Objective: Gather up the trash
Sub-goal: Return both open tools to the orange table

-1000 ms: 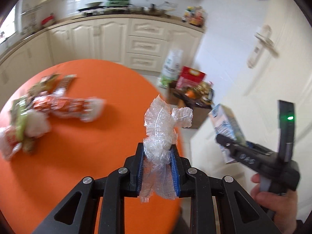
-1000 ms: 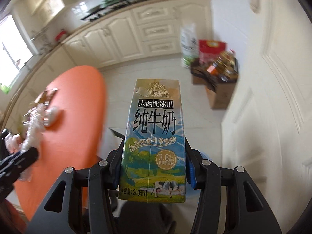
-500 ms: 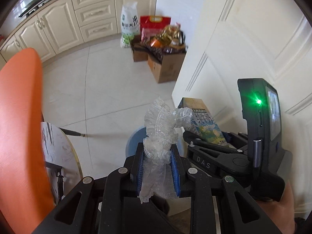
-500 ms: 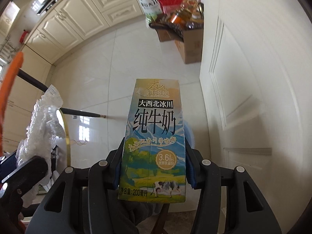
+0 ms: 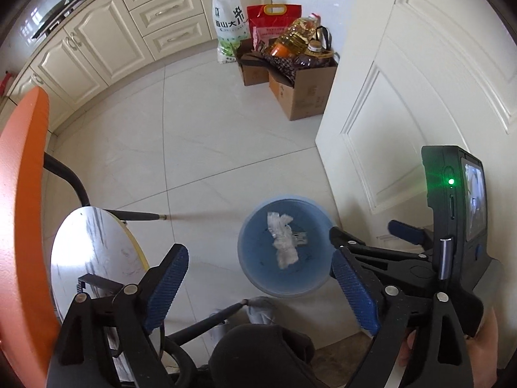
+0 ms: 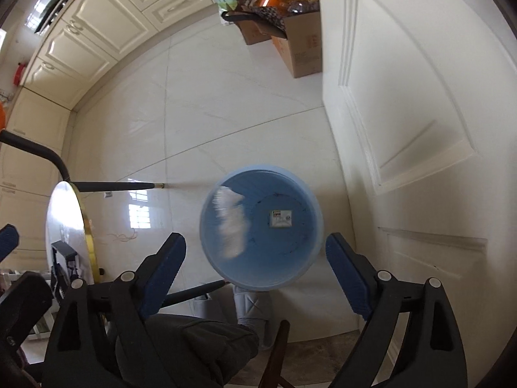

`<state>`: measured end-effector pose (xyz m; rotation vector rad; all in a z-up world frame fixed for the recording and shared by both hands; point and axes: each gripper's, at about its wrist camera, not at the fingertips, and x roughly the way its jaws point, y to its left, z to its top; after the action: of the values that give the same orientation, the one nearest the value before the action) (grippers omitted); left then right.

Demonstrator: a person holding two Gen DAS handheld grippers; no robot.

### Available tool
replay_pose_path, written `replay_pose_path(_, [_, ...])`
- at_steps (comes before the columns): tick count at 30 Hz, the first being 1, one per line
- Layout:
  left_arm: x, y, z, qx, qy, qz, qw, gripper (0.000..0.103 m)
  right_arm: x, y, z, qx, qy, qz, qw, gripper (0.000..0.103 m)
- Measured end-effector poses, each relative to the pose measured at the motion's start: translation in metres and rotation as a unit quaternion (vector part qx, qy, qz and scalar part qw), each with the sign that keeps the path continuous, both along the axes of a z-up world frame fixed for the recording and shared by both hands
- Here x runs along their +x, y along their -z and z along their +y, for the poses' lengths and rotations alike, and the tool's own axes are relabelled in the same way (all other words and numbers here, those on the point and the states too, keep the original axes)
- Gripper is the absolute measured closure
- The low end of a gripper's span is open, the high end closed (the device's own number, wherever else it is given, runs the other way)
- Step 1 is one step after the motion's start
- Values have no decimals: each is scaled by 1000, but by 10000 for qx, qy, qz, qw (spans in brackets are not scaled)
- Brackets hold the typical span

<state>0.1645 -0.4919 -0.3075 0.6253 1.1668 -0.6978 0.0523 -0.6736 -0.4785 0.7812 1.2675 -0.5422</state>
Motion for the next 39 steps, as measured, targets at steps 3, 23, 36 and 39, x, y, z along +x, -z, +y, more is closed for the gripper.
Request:
replay_pose_path(3, [-11, 0, 3, -13, -12, -76, 10000, 15, -7, -5, 1, -208, 67, 196, 9996, 7])
replay_pose_path(23, [-86, -174, 166, -2061, -687, -1369, 9665, 1, -9, -220, 60, -1589, -66, -1407, 9772, 0])
replay_pose_path(36, [-148, -243, 337, -2452, -2058, -2163, 9224, 1, 39, -331, 189, -1781, -1272, -2598, 9405, 0])
replay_pose_path(39, [-162, -256, 367, -2334, -2392, -2431, 9106, 1, 45, -344, 222, -1834, -1571, -2779, 9298, 0])
